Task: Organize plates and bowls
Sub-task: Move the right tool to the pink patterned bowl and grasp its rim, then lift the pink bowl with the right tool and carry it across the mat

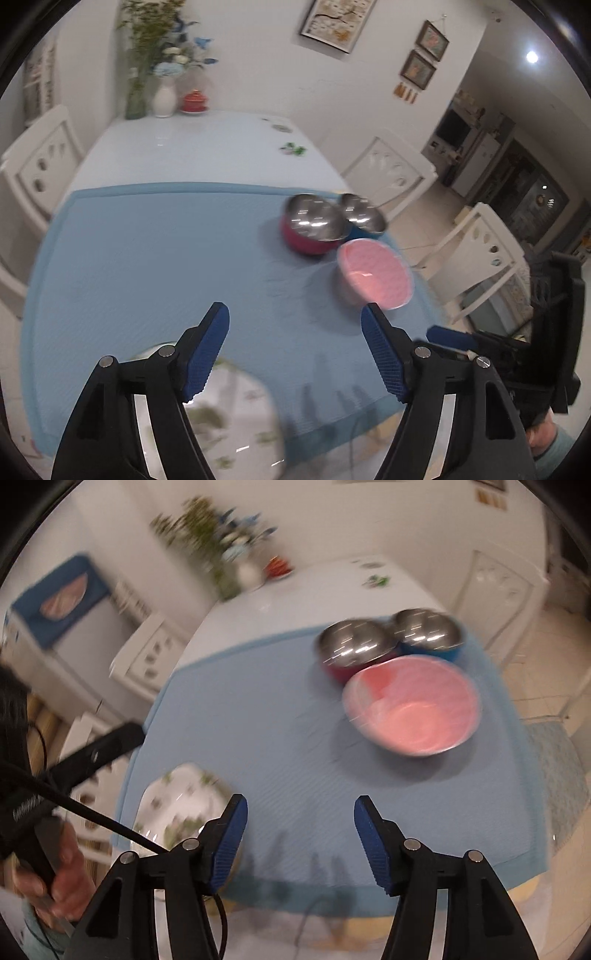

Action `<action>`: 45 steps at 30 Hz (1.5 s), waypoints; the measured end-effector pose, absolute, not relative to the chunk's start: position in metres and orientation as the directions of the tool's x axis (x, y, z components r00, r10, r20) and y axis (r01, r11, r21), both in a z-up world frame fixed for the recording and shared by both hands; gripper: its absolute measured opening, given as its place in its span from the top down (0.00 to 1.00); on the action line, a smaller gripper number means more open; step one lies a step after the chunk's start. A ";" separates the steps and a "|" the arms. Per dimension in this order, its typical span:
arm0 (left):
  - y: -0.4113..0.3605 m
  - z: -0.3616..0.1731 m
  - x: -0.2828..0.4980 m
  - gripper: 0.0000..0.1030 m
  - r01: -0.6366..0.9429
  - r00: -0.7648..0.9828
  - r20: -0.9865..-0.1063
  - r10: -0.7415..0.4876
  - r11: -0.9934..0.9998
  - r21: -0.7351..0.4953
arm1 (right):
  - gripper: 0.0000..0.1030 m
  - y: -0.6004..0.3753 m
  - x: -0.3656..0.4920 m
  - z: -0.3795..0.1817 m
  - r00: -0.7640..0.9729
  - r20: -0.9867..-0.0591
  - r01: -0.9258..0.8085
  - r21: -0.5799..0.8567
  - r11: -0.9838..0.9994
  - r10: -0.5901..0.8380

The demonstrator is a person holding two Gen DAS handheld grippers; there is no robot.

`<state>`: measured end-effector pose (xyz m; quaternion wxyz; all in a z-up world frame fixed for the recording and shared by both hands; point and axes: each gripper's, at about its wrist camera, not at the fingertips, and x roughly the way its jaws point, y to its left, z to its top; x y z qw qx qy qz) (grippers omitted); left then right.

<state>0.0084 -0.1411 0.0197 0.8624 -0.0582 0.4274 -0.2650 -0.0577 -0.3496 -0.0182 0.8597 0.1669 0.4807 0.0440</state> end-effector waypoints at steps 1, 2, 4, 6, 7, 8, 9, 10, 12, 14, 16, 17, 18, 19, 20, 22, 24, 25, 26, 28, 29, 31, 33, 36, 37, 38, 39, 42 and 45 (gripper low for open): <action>-0.150 0.020 0.009 0.29 0.407 0.489 -0.708 -0.510 0.851 -0.332 | 0.40 -0.366 -0.056 -0.017 0.538 -0.812 0.108 0.331 0.937 0.225; -0.163 0.019 0.012 0.30 0.408 0.478 -0.711 -0.515 0.847 -0.340 | 0.38 -0.380 -0.055 -0.016 0.542 -0.812 0.131 0.336 0.933 0.216; -0.188 0.016 0.019 0.30 0.405 0.459 -0.721 -0.519 0.845 -0.350 | 0.37 -0.412 -0.052 -0.016 0.547 -0.807 0.173 0.367 0.914 0.220; -0.206 0.014 0.022 0.29 0.399 0.447 -0.731 -0.515 0.847 -0.352 | 0.37 -0.439 -0.048 -0.020 0.546 -0.806 0.210 0.397 0.893 0.230; -0.216 0.011 0.024 0.29 0.392 0.441 -0.738 -0.511 0.849 -0.353 | 0.37 -0.452 -0.045 -0.021 0.544 -0.807 0.225 0.404 0.887 0.229; -0.226 0.006 0.028 0.29 0.376 0.433 -0.751 -0.498 0.857 -0.351 | 0.37 -0.462 -0.042 -0.024 0.541 -0.809 0.235 0.408 0.882 0.230; -0.232 0.002 0.030 0.30 0.362 0.428 -0.762 -0.486 0.865 -0.348 | 0.37 -0.471 -0.039 -0.027 0.534 -0.812 0.240 0.415 0.878 0.238; -0.242 -0.006 0.035 0.30 0.340 0.417 -0.777 -0.472 0.874 -0.348 | 0.37 -0.477 -0.036 -0.030 0.523 -0.815 0.240 0.420 0.875 0.248; -0.251 -0.019 0.043 0.30 0.298 0.394 -0.798 -0.456 0.885 -0.358 | 0.37 -0.488 -0.025 -0.040 0.494 -0.827 0.233 0.422 0.876 0.266; -0.259 -0.034 0.050 0.30 0.259 0.370 -0.816 -0.444 0.893 -0.368 | 0.37 -0.491 -0.018 -0.049 0.473 -0.836 0.221 0.417 0.881 0.277; -0.266 -0.046 0.057 0.30 0.229 0.360 -0.830 -0.427 0.902 -0.365 | 0.37 -0.492 -0.010 -0.062 0.439 -0.855 0.216 0.397 0.892 0.275; -0.270 -0.051 0.059 0.30 0.220 0.358 -0.838 -0.411 0.910 -0.353 | 0.37 -0.491 -0.003 -0.069 0.420 -0.865 0.210 0.385 0.899 0.272; -0.275 -0.057 0.062 0.31 0.212 0.357 -0.848 -0.393 0.918 -0.336 | 0.37 -0.493 0.000 -0.073 0.416 -0.866 0.202 0.385 0.900 0.277; -0.278 -0.059 0.062 0.31 0.208 0.356 -0.851 -0.385 0.921 -0.329 | 0.37 -0.494 0.003 -0.077 0.412 -0.866 0.195 0.386 0.902 0.282; -0.282 -0.064 0.065 0.31 0.204 0.352 -0.858 -0.374 0.925 -0.320 | 0.37 -0.494 0.006 -0.080 0.406 -0.869 0.187 0.383 0.905 0.284; -0.289 -0.069 0.068 0.31 0.198 0.348 -0.864 -0.365 0.929 -0.313 | 0.37 -0.494 0.012 -0.086 0.400 -0.872 0.170 0.372 0.912 0.281; -0.293 -0.073 0.070 0.31 0.191 0.349 -0.868 -0.352 0.934 -0.302 | 0.37 -0.492 0.019 -0.090 0.397 -0.874 0.151 0.362 0.920 0.279; -0.295 -0.075 0.071 0.31 0.189 0.350 -0.871 -0.343 0.937 -0.293 | 0.37 -0.491 0.023 -0.092 0.394 -0.875 0.141 0.359 0.923 0.281; -0.298 -0.077 0.073 0.32 0.189 0.353 -0.874 -0.334 0.940 -0.283 | 0.37 -0.491 0.028 -0.096 0.390 -0.876 0.132 0.357 0.925 0.282; -0.301 -0.081 0.077 0.33 0.189 0.351 -0.880 -0.319 0.945 -0.267 | 0.39 -0.488 0.035 -0.099 0.388 -0.878 0.118 0.348 0.930 0.279; -0.302 -0.083 0.079 0.34 0.189 0.349 -0.883 -0.314 0.946 -0.262 | 0.40 -0.488 0.038 -0.101 0.389 -0.879 0.108 0.340 0.934 0.275; -0.305 -0.088 0.083 0.37 0.191 0.338 -0.891 -0.304 0.949 -0.251 | 0.44 -0.487 0.044 -0.105 0.390 -0.878 0.088 0.334 0.938 0.276; -0.306 -0.090 0.084 0.42 0.196 0.335 -0.893 -0.299 0.950 -0.244 | 0.47 -0.487 0.051 -0.112 0.384 -0.877 0.084 0.346 0.934 0.291; -0.309 -0.096 0.090 0.50 0.202 0.316 -0.900 -0.302 0.948 -0.247 | 0.54 -0.489 0.060 -0.122 0.366 -0.874 0.083 0.373 0.924 0.320; -0.310 -0.097 0.091 0.52 0.203 0.310 -0.900 -0.305 0.947 -0.251 | 0.58 -0.489 0.062 -0.125 0.363 -0.873 0.080 0.377 0.923 0.325; -0.311 -0.099 0.093 0.55 0.202 0.303 -0.903 -0.305 0.946 -0.252 | 0.60 -0.489 0.064 -0.127 0.362 -0.873 0.076 0.379 0.922 0.328; -0.313 -0.102 0.094 0.60 0.204 0.297 -0.905 -0.305 0.946 -0.252 | 0.65 -0.490 0.066 -0.129 0.361 -0.871 0.072 0.382 0.922 0.333; -0.317 -0.109 0.099 0.76 0.206 0.270 -0.912 -0.310 0.944 -0.259 | 0.79 -0.490 0.069 -0.132 0.367 -0.871 0.067 0.374 0.925 0.326; -0.319 -0.116 0.103 0.87 0.201 0.249 -0.913 -0.324 0.939 -0.279 | 0.85 -0.492 0.070 -0.133 0.375 -0.862 0.072 0.393 0.917 0.340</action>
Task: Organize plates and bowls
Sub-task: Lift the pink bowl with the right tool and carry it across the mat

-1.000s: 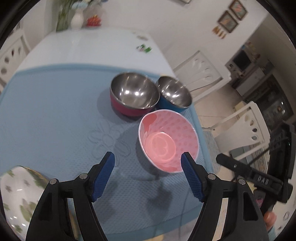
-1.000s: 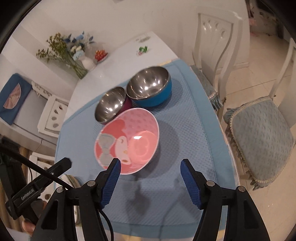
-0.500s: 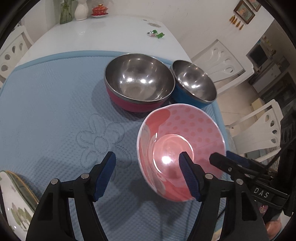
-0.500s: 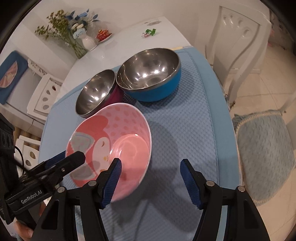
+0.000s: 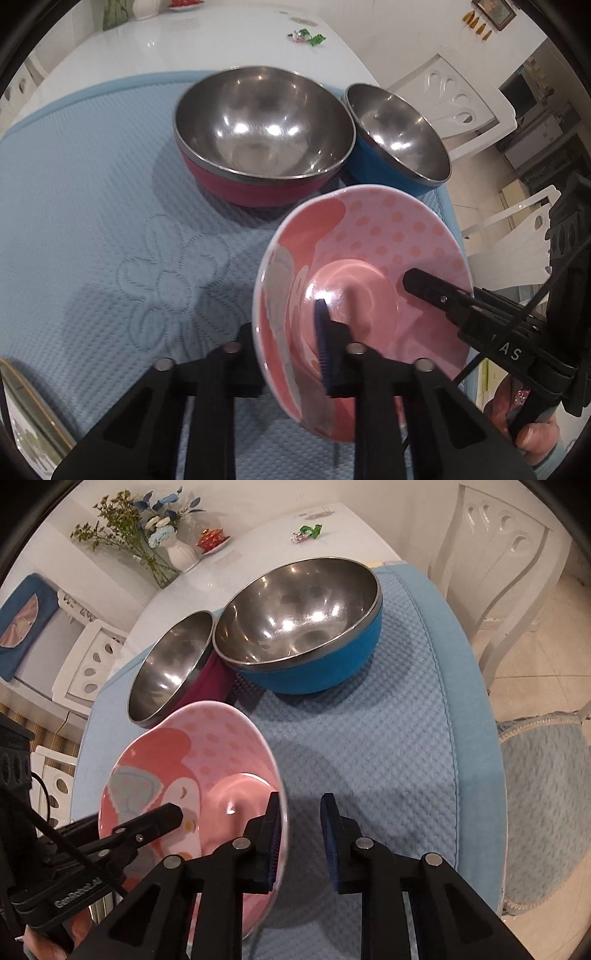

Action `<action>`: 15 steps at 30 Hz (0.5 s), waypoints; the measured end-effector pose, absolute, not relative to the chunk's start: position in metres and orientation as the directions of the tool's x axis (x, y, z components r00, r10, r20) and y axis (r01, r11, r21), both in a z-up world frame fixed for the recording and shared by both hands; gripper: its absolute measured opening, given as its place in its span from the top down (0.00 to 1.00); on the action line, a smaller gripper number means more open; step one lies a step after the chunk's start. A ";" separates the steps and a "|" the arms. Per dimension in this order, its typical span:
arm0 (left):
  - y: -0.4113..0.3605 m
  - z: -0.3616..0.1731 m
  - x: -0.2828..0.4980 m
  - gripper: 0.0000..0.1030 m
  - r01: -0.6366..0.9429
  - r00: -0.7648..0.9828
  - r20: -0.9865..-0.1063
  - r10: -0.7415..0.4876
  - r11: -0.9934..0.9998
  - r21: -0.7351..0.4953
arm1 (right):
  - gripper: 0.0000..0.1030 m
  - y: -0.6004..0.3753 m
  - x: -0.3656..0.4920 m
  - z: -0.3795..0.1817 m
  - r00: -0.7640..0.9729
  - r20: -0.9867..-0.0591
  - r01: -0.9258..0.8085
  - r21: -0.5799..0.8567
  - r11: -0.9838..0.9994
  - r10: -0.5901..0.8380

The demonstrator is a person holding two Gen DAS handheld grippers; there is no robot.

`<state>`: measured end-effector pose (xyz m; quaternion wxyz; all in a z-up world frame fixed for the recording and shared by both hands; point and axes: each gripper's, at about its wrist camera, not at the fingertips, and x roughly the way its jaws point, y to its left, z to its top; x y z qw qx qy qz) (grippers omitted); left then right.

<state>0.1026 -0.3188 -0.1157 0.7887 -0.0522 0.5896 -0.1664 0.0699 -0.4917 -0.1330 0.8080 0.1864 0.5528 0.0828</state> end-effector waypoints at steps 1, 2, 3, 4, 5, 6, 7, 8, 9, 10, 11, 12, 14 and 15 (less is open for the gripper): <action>-0.318 -0.117 0.104 0.87 0.201 0.250 -0.912 -0.326 0.939 -0.280 | 0.87 -0.491 0.070 -0.133 0.373 -0.861 0.071 0.397 0.915 0.345; -0.318 -0.117 0.104 0.87 0.203 0.251 -0.912 -0.325 0.939 -0.279 | 0.87 -0.490 0.070 -0.133 0.371 -0.862 0.068 0.396 0.916 0.345; -0.319 -0.117 0.104 0.87 0.207 0.252 -0.911 -0.326 0.938 -0.278 | 0.88 -0.489 0.069 -0.132 0.369 -0.862 0.063 0.397 0.916 0.348; -0.319 -0.117 0.104 0.87 0.209 0.251 -0.910 -0.329 0.937 -0.281 | 0.88 -0.485 0.069 -0.132 0.367 -0.860 0.057 0.400 0.915 0.354; -0.319 -0.116 0.104 0.87 0.212 0.252 -0.908 -0.336 0.934 -0.287 | 0.88 -0.483 0.069 -0.131 0.365 -0.860 0.051 0.401 0.914 0.357; -0.320 -0.115 0.104 0.87 0.211 0.254 -0.908 -0.334 0.935 -0.285 | 0.88 -0.480 0.068 -0.130 0.366 -0.867 0.048 0.379 0.924 0.337; -0.319 -0.115 0.104 0.87 0.208 0.253 -0.909 -0.330 0.936 -0.282 | 0.88 -0.480 0.067 -0.129 0.367 -0.870 0.043 0.368 0.929 0.328; -0.318 -0.115 0.103 0.87 0.207 0.254 -0.909 -0.332 0.936 -0.284 | 0.88 -0.479 0.067 -0.128 0.368 -0.871 0.039 0.364 0.931 0.325; -0.317 -0.114 0.102 0.87 0.206 0.255 -0.906 -0.338 0.934 -0.290 | 0.88 -0.478 0.066 -0.127 0.368 -0.870 0.038 0.366 0.930 0.327; -0.316 -0.113 0.101 0.87 0.205 0.255 -0.901 -0.351 0.930 -0.304 | 0.88 -0.479 0.064 -0.127 0.366 -0.870 0.040 0.369 0.928 0.330; -0.316 -0.111 0.098 0.87 0.205 0.255 -0.898 -0.359 0.927 -0.313 | 0.88 -0.479 0.064 -0.126 0.363 -0.870 0.042 0.372 0.927 0.332; -0.317 -0.110 0.097 0.87 0.207 0.257 -0.896 -0.362 0.926 -0.315 | 0.88 -0.479 0.061 -0.125 0.362 -0.870 0.044 0.374 0.926 0.334; -0.318 -0.105 0.090 0.87 0.225 0.267 -0.895 -0.357 0.926 -0.302 | 0.88 -0.480 0.056 -0.122 0.361 -0.870 0.047 0.375 0.926 0.334; -0.319 -0.102 0.086 0.87 0.234 0.273 -0.896 -0.351 0.927 -0.292 | 0.88 -0.478 0.054 -0.120 0.363 -0.870 0.048 0.374 0.926 0.333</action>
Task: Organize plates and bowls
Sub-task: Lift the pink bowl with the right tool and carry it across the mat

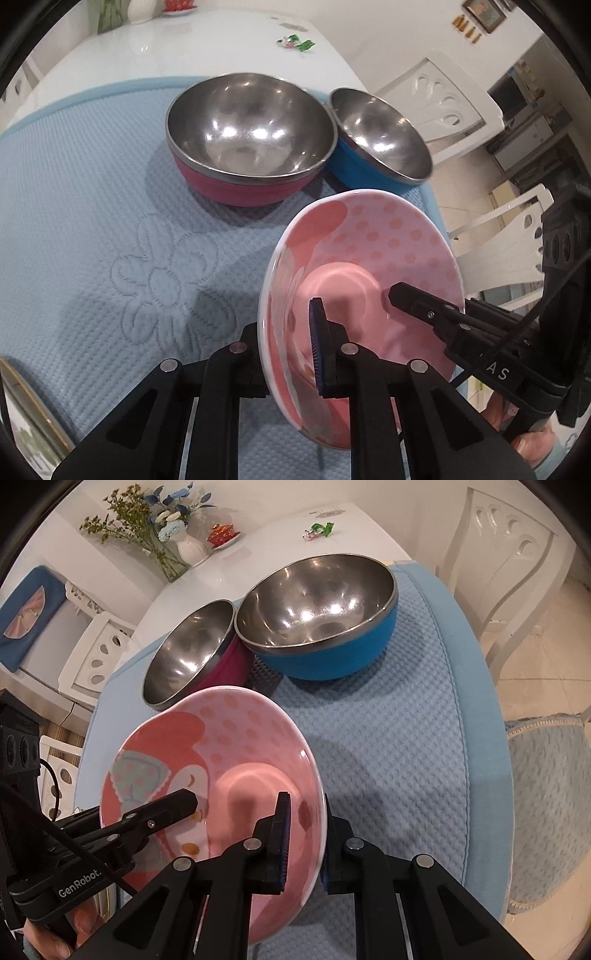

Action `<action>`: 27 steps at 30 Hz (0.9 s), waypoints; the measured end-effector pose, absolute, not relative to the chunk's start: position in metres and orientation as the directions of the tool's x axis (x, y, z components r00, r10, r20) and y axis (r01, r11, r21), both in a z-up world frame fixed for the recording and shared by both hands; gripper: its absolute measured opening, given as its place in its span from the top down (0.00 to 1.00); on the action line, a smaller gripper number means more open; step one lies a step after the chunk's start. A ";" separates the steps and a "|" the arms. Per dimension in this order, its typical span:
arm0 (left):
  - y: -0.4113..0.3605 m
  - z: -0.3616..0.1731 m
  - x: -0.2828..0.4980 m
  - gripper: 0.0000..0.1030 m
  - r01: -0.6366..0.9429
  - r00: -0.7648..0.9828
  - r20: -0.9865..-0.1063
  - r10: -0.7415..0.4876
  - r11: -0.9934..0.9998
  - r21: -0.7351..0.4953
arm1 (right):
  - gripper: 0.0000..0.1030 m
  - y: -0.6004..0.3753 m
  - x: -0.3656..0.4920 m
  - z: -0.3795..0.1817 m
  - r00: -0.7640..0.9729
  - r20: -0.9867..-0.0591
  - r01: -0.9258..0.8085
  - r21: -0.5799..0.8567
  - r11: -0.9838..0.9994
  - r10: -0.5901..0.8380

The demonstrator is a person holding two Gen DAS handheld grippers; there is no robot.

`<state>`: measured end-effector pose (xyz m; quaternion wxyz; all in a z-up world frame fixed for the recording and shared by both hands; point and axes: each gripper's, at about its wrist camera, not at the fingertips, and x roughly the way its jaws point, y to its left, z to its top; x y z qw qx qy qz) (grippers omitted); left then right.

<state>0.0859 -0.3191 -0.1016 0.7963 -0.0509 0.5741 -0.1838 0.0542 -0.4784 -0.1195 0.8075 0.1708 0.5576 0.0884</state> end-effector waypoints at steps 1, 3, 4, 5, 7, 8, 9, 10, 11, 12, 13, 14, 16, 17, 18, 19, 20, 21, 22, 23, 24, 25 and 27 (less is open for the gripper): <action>-0.318 -0.101 0.084 0.87 0.238 0.275 -0.895 -0.351 0.927 -0.290 | 0.88 -0.478 0.052 -0.117 0.364 -0.870 0.049 0.373 0.927 0.331; -0.317 -0.096 0.077 0.87 0.241 0.275 -0.893 -0.356 0.925 -0.294 | 0.88 -0.475 0.046 -0.111 0.363 -0.872 0.053 0.371 0.927 0.328; -0.316 -0.092 0.072 0.87 0.241 0.275 -0.892 -0.359 0.924 -0.297 | 0.88 -0.473 0.045 -0.108 0.361 -0.872 0.055 0.373 0.926 0.330; -0.315 -0.090 0.067 0.87 0.240 0.274 -0.892 -0.360 0.923 -0.299 | 0.88 -0.472 0.042 -0.105 0.358 -0.873 0.057 0.374 0.926 0.330; -0.315 -0.087 0.063 0.87 0.235 0.266 -0.897 -0.354 0.926 -0.296 | 0.88 -0.469 0.034 -0.098 0.347 -0.880 0.060 0.365 0.929 0.324; -0.315 -0.085 0.057 0.87 0.233 0.260 -0.901 -0.346 0.928 -0.289 | 0.88 -0.466 0.032 -0.095 0.344 -0.884 0.061 0.358 0.932 0.317; -0.317 -0.084 0.053 0.87 0.234 0.260 -0.902 -0.344 0.929 -0.287 | 0.88 -0.464 0.028 -0.091 0.339 -0.890 0.061 0.346 0.936 0.307; -0.314 -0.083 0.048 0.87 0.237 0.264 -0.901 -0.345 0.928 -0.287 | 0.88 -0.462 0.024 -0.089 0.336 -0.892 0.060 0.340 0.939 0.302; -0.312 -0.080 0.042 0.87 0.238 0.265 -0.900 -0.347 0.928 -0.288 | 0.88 -0.460 0.019 -0.084 0.331 -0.894 0.056 0.336 0.940 0.300; -0.310 -0.078 0.036 0.87 0.236 0.262 -0.898 -0.352 0.926 -0.294 | 0.88 -0.460 0.015 -0.083 0.327 -0.896 0.054 0.334 0.941 0.300; -0.308 -0.077 0.031 0.87 0.233 0.259 -0.897 -0.358 0.925 -0.302 | 0.88 -0.458 0.011 -0.081 0.316 -0.901 0.056 0.330 0.942 0.297; -0.307 -0.076 0.026 0.87 0.229 0.257 -0.897 -0.358 0.925 -0.304 | 0.88 -0.456 0.006 -0.080 0.305 -0.905 0.057 0.329 0.943 0.297; -0.306 -0.075 0.014 0.87 0.224 0.257 -0.901 -0.351 0.928 -0.298 | 0.88 -0.454 -0.002 -0.081 0.283 -0.912 0.058 0.326 0.944 0.298; -0.307 -0.076 0.010 0.87 0.222 0.255 -0.903 -0.347 0.930 -0.294 | 0.88 -0.452 -0.005 -0.082 0.271 -0.916 0.060 0.323 0.945 0.296; -0.307 -0.077 0.008 0.87 0.220 0.253 -0.905 -0.341 0.932 -0.290 | 0.88 -0.449 -0.009 -0.085 0.255 -0.921 0.063 0.320 0.945 0.295; -0.306 -0.079 0.004 0.87 0.216 0.250 -0.909 -0.334 0.934 -0.284 | 0.87 -0.447 -0.013 -0.088 0.241 -0.925 0.065 0.318 0.946 0.294; -0.304 -0.081 -0.001 0.87 0.214 0.247 -0.911 -0.329 0.936 -0.279 | 0.87 -0.443 -0.017 -0.092 0.228 -0.928 0.068 0.316 0.946 0.293; -0.304 -0.082 -0.005 0.87 0.212 0.245 -0.914 -0.325 0.937 -0.277 | 0.87 -0.442 -0.021 -0.095 0.218 -0.931 0.071 0.316 0.946 0.294; -0.302 -0.085 -0.009 0.87 0.206 0.238 -0.917 -0.321 0.939 -0.275 | 0.87 -0.441 -0.026 -0.099 0.203 -0.933 0.075 0.318 0.945 0.297; -0.304 -0.087 -0.010 0.87 0.202 0.233 -0.919 -0.318 0.940 -0.274 | 0.87 -0.439 -0.030 -0.103 0.190 -0.934 0.079 0.321 0.944 0.302; -0.304 -0.088 -0.012 0.87 0.198 0.230 -0.921 -0.315 0.942 -0.273 | 0.87 -0.439 -0.033 -0.105 0.181 -0.935 0.084 0.325 0.942 0.306; -0.303 -0.091 -0.015 0.87 0.196 0.227 -0.925 -0.306 0.944 -0.264 | 0.87 -0.438 -0.035 -0.107 0.175 -0.935 0.086 0.327 0.941 0.309; -0.303 -0.093 -0.020 0.87 0.197 0.226 -0.932 -0.283 0.950 -0.241 | 0.87 -0.436 -0.041 -0.111 0.163 -0.938 0.086 0.321 0.943 0.305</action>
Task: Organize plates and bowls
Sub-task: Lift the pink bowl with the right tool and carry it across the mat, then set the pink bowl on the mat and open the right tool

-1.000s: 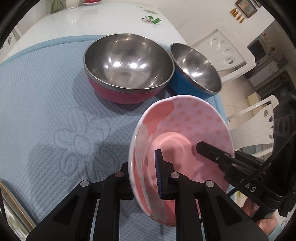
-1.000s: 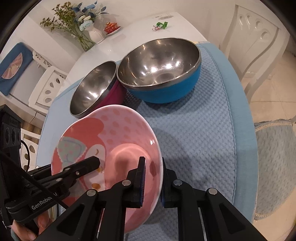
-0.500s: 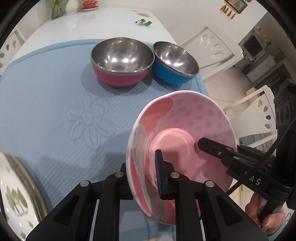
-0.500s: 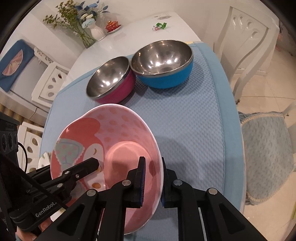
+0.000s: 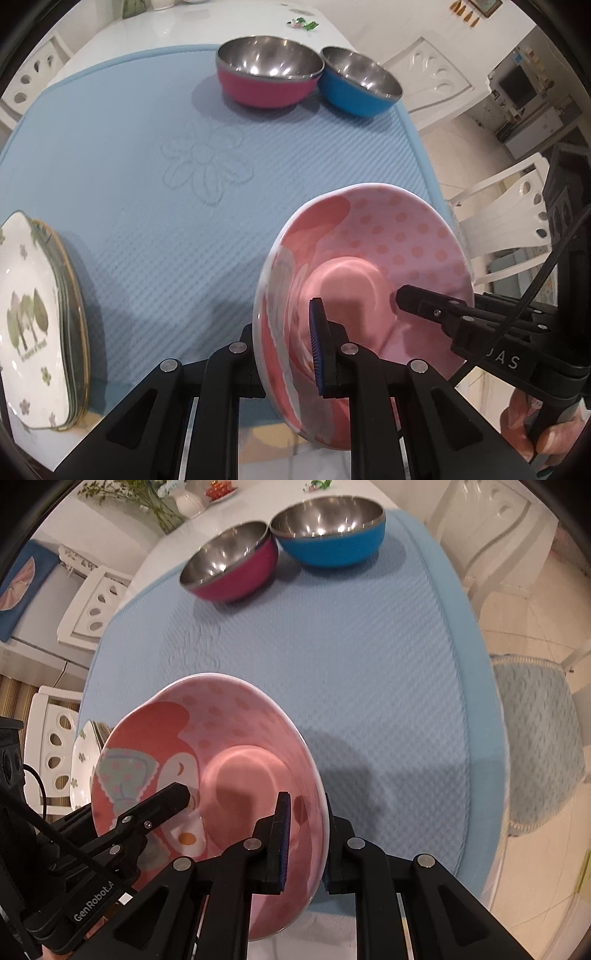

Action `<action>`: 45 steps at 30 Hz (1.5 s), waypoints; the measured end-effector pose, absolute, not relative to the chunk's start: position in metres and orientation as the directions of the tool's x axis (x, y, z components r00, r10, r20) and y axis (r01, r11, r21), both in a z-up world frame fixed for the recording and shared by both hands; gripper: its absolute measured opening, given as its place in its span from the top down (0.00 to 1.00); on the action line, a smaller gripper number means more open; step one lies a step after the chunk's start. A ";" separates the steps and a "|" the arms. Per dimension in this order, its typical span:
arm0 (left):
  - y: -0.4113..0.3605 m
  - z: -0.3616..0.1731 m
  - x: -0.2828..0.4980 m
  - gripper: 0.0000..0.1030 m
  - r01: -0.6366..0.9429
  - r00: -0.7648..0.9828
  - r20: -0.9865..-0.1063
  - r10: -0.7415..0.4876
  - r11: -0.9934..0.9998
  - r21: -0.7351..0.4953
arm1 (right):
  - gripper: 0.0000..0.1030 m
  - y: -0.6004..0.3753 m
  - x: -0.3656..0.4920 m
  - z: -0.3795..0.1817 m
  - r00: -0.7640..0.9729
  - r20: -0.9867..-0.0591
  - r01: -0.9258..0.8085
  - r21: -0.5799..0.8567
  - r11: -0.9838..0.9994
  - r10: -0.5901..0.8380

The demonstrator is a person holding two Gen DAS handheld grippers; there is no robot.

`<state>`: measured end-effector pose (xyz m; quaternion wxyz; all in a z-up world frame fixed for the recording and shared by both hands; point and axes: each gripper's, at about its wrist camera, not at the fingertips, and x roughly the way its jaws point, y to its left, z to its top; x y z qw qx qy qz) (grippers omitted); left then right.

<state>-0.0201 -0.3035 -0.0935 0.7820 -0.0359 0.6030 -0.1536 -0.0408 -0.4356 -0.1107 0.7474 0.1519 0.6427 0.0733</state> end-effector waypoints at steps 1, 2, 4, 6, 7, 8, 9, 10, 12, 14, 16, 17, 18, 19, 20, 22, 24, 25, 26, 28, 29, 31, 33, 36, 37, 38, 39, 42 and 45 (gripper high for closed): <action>-0.303 -0.094 -0.023 0.87 0.200 0.227 -0.934 -0.277 0.952 -0.233 | 0.87 -0.435 -0.043 -0.112 0.160 -0.940 0.085 0.316 0.945 0.301; -0.305 -0.095 -0.026 0.87 0.206 0.230 -0.936 -0.266 0.953 -0.220 | 0.87 -0.434 -0.045 -0.113 0.156 -0.943 0.084 0.310 0.947 0.295; -0.306 -0.096 -0.029 0.87 0.210 0.232 -0.937 -0.263 0.954 -0.216 | 0.87 -0.434 -0.048 -0.116 0.148 -0.946 0.091 0.304 0.948 0.289; -0.308 -0.098 -0.033 0.87 0.211 0.229 -0.936 -0.267 0.953 -0.220 | 0.87 -0.436 -0.051 -0.118 0.138 -0.947 0.101 0.305 0.947 0.290; -0.309 -0.099 -0.033 0.87 0.210 0.229 -0.937 -0.264 0.953 -0.217 | 0.87 -0.437 -0.052 -0.120 0.135 -0.947 0.104 0.307 0.946 0.292; -0.311 -0.100 -0.036 0.87 0.214 0.234 -0.939 -0.251 0.956 -0.202 | 0.87 -0.437 -0.054 -0.121 0.132 -0.947 0.107 0.308 0.945 0.293; -0.311 -0.100 -0.038 0.87 0.217 0.238 -0.940 -0.243 0.957 -0.192 | 0.87 -0.438 -0.055 -0.121 0.131 -0.947 0.108 0.306 0.946 0.292; -0.313 -0.101 -0.040 0.87 0.222 0.244 -0.943 -0.226 0.960 -0.173 | 0.87 -0.438 -0.056 -0.122 0.131 -0.948 0.109 0.304 0.947 0.289; -0.316 -0.102 -0.042 0.87 0.223 0.252 -0.944 -0.212 0.962 -0.156 | 0.87 -0.440 -0.057 -0.122 0.129 -0.950 0.111 0.297 0.948 0.283; -0.315 -0.102 -0.043 0.87 0.217 0.257 -0.944 -0.208 0.964 -0.153 | 0.87 -0.442 -0.059 -0.124 0.124 -0.952 0.123 0.294 0.948 0.279; -0.313 -0.102 -0.045 0.87 0.211 0.263 -0.941 -0.213 0.965 -0.159 | 0.87 -0.444 -0.060 -0.125 0.123 -0.949 0.132 0.306 0.943 0.291; -0.312 -0.101 -0.046 0.87 0.209 0.267 -0.941 -0.210 0.965 -0.157 | 0.87 -0.446 -0.061 -0.125 0.124 -0.946 0.137 0.316 0.939 0.300; -0.311 -0.100 -0.048 0.87 0.210 0.271 -0.940 -0.206 0.966 -0.151 | 0.87 -0.446 -0.061 -0.124 0.125 -0.946 0.135 0.316 0.939 0.300; -0.311 -0.099 -0.049 0.87 0.213 0.277 -0.941 -0.197 0.967 -0.140 | 0.87 -0.446 -0.061 -0.123 0.126 -0.946 0.131 0.315 0.940 0.299; -0.310 -0.098 -0.051 0.87 0.214 0.282 -0.940 -0.193 0.968 -0.134 | 0.87 -0.446 -0.062 -0.121 0.130 -0.945 0.129 0.316 0.940 0.300; -0.305 -0.091 -0.053 0.86 0.208 0.308 -0.933 -0.188 0.970 -0.127 | 0.87 -0.448 -0.062 -0.117 0.140 -0.942 0.127 0.324 0.938 0.306; -0.300 -0.084 -0.054 0.86 0.204 0.328 -0.926 -0.189 0.971 -0.126 | 0.87 -0.452 -0.062 -0.111 0.151 -0.939 0.126 0.327 0.937 0.308; -0.297 -0.079 -0.054 0.86 0.201 0.343 -0.920 -0.188 0.972 -0.123 | 0.87 -0.453 -0.062 -0.109 0.156 -0.938 0.126 0.330 0.935 0.310; -0.294 -0.076 -0.054 0.86 0.198 0.353 -0.917 -0.186 0.973 -0.121 | 0.87 -0.453 -0.063 -0.107 0.160 -0.936 0.128 0.333 0.934 0.312; -0.287 -0.068 -0.053 0.86 0.188 0.372 -0.908 -0.191 0.974 -0.128 | 0.87 -0.457 -0.064 -0.104 0.174 -0.929 0.141 0.350 0.926 0.325; -0.284 -0.065 -0.052 0.86 0.183 0.377 -0.905 -0.194 0.974 -0.133 | 0.87 -0.460 -0.064 -0.101 0.184 -0.925 0.154 0.362 0.919 0.334; -0.279 -0.058 -0.050 0.86 0.168 0.398 -0.898 -0.188 0.977 -0.131 | 0.87 -0.463 -0.065 -0.099 0.191 -0.920 0.167 0.373 0.913 0.341; -0.274 -0.051 -0.048 0.86 0.156 0.420 -0.888 -0.185 0.979 -0.130 | 0.87 -0.466 -0.066 -0.096 0.200 -0.915 0.172 0.384 0.907 0.350; -0.266 -0.042 -0.043 0.86 0.140 0.435 -0.879 -0.195 0.979 -0.148 | 0.87 -0.468 -0.067 -0.093 0.201 -0.914 0.187 0.390 0.902 0.354; -0.264 -0.040 -0.042 0.86 0.134 0.438 -0.877 -0.198 0.979 -0.154 | 0.87 -0.469 -0.067 -0.092 0.201 -0.911 0.193 0.397 0.897 0.359; -0.261 -0.038 -0.041 0.86 0.128 0.444 -0.874 -0.199 0.979 -0.158 | 0.87 -0.471 -0.068 -0.091 0.201 -0.909 0.199 0.404 0.893 0.366; -0.259 -0.035 -0.040 0.86 0.123 0.451 -0.870 -0.198 0.980 -0.159 | 0.87 -0.472 -0.068 -0.089 0.202 -0.906 0.205 0.410 0.889 0.372; -0.255 -0.029 -0.039 0.86 0.117 0.462 -0.865 -0.194 0.981 -0.157 | 0.87 -0.476 -0.073 -0.084 0.194 -0.902 0.213 0.422 0.881 0.386; -0.253 -0.026 -0.035 0.86 0.114 0.463 -0.863 -0.200 0.980 -0.166 | 0.87 -0.480 -0.078 -0.078 0.191 -0.895 0.215 0.440 0.872 0.404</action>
